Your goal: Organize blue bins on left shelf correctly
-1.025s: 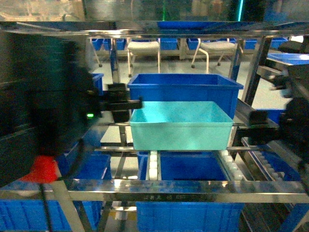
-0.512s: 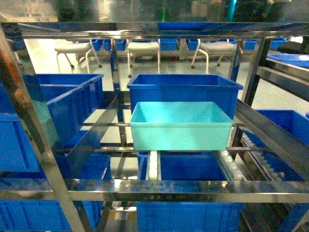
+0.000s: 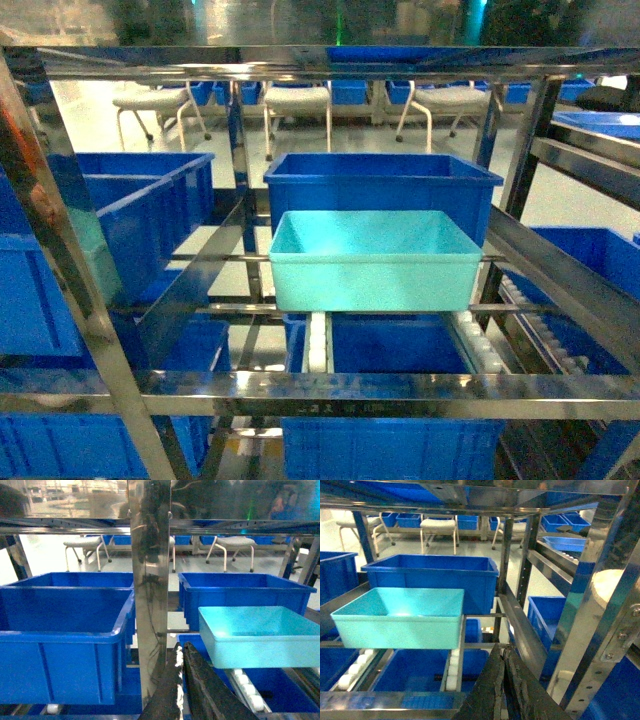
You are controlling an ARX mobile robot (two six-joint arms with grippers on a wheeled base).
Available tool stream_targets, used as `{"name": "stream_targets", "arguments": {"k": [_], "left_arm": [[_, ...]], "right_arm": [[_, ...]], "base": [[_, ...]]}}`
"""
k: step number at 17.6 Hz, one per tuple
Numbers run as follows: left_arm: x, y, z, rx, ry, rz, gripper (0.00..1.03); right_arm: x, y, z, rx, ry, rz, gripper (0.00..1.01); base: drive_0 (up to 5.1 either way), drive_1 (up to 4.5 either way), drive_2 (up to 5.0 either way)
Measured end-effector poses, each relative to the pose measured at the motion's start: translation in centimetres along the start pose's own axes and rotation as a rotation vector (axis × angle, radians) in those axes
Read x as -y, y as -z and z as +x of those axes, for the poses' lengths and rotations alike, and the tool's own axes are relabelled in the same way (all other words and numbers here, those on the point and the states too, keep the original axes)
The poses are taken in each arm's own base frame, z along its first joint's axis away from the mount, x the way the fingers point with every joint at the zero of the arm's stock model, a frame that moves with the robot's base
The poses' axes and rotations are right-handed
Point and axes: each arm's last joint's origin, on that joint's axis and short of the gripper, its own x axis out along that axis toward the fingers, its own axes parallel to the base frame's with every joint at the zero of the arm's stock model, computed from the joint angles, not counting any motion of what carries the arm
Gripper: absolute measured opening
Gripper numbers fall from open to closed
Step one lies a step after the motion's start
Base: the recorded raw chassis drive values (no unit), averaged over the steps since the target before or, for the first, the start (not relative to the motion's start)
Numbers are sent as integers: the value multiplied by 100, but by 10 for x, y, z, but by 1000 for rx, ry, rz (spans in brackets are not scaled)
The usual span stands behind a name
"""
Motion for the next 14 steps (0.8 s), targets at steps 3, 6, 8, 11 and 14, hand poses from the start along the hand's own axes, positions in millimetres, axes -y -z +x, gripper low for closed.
{"name": "stream_targets", "arguments": {"k": [3,6,8,11,14], "left_arm": [[-13,1,-19,-7,8,0,2],[-14,0,-33,-1,10,-1,2],[-14,-2,-41,7,9,-1,2],[-14,-6,-50,22,10,-1,2],[-14,-8,-58,26,10,-1,2]], "right_arm": [[0,-11,-21,35,-7,0,2],[0,-10,-37,30,-8,0,2],[0,-10,-46,25,-8,0,2],[0,-15,-56,46,-7,0,2],[0,-16,-64,53,-7,0,2]], "base": [[0,0,0],[0,0,0],[0,0,0],[0,0,0],[0,0,0]]}}
